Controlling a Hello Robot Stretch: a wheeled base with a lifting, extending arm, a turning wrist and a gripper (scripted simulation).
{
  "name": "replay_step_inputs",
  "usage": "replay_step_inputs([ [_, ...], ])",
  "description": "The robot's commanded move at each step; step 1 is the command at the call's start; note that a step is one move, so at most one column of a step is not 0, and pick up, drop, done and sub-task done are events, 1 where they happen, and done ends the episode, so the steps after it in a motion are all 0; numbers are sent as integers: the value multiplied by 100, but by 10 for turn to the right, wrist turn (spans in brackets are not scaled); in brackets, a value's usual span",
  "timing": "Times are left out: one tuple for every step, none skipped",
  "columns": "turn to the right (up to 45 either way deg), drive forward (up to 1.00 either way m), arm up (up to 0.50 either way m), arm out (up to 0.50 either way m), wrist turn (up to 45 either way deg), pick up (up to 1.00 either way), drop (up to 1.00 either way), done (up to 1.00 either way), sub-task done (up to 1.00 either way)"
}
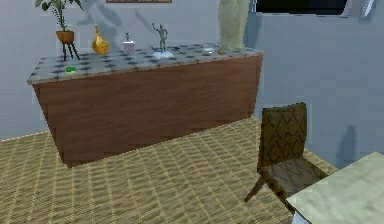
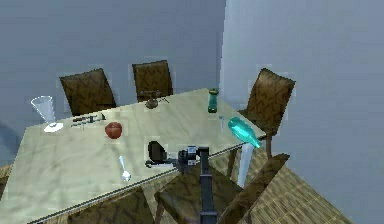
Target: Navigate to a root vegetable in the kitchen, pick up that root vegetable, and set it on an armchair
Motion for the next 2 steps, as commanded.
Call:
replay_step_inputs([
  [0, 0, 10, 0, 0, 0, 0, 0, 0],
  [0, 0, 32, 0, 0, 0, 0, 0, 0],
])
